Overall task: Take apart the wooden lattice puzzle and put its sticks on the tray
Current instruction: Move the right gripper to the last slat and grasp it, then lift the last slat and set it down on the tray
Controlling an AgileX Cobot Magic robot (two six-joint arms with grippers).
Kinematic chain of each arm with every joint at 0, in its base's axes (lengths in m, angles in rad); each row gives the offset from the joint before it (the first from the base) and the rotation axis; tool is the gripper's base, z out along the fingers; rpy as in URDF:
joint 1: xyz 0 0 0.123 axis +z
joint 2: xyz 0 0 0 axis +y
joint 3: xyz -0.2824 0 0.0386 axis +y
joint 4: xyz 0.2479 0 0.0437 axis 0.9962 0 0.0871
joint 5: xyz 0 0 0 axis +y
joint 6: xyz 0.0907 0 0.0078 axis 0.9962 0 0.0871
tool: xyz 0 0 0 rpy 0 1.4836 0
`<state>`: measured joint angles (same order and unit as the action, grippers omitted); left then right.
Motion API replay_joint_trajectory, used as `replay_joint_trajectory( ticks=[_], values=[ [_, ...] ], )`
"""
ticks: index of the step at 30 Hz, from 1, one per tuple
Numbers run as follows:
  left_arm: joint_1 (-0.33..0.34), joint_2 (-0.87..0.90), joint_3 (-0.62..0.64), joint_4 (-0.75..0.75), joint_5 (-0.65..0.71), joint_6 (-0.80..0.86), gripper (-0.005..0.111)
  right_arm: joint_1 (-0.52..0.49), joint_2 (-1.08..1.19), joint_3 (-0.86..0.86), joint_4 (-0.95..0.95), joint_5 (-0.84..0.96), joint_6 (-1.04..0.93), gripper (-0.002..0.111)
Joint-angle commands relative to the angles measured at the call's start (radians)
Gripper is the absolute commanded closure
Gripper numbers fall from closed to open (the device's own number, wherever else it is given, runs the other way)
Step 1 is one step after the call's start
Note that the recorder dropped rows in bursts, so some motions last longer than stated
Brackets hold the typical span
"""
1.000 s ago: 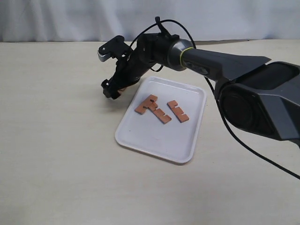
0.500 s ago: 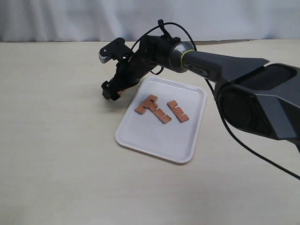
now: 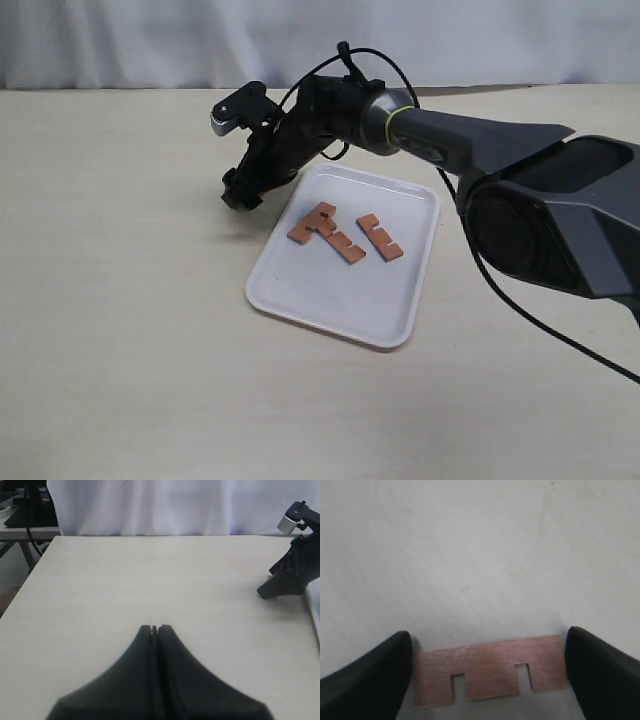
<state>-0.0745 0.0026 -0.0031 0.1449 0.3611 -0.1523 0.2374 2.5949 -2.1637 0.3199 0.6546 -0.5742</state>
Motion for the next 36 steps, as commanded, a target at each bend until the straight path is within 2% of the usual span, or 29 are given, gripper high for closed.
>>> replay_joint_trajectory(
  ticks=[1, 11, 16, 19, 23, 29, 34, 36],
  values=[
    [-0.008, -0.003, 0.003, 0.000, -0.006, 0.002, 0.107, -0.003, -0.036, 0.002, 0.012, 0.051, -0.018, 0.104],
    [-0.008, -0.003, 0.003, 0.000, -0.006, 0.002, 0.107, -0.015, -0.243, 0.004, 0.027, 0.268, -0.017, 0.104],
    [-0.008, -0.003, 0.003, 0.000, -0.006, 0.002, 0.107, -0.042, -0.310, 0.013, 0.027, 0.439, 0.077, 0.104],
    [-0.008, -0.003, 0.003, 0.000, -0.006, 0.002, 0.107, -0.061, -0.343, 0.074, 0.003, 0.485, 0.115, 0.104],
    [-0.008, -0.003, 0.003, 0.000, -0.006, 0.002, 0.107, -0.077, -0.410, 0.218, -0.063, 0.425, 0.177, 0.104],
    [-0.008, -0.003, 0.003, 0.000, -0.006, 0.002, 0.107, -0.095, -0.528, 0.528, -0.075, 0.182, 0.258, 0.104],
    [-0.008, -0.003, 0.003, 0.000, -0.006, 0.002, 0.107, -0.095, -0.527, 0.626, -0.048, 0.162, 0.253, 0.104],
    [-0.008, -0.003, 0.003, 0.000, -0.006, 0.002, 0.107, -0.095, -0.514, 0.631, -0.048, 0.158, 0.257, 0.100]
  ],
)
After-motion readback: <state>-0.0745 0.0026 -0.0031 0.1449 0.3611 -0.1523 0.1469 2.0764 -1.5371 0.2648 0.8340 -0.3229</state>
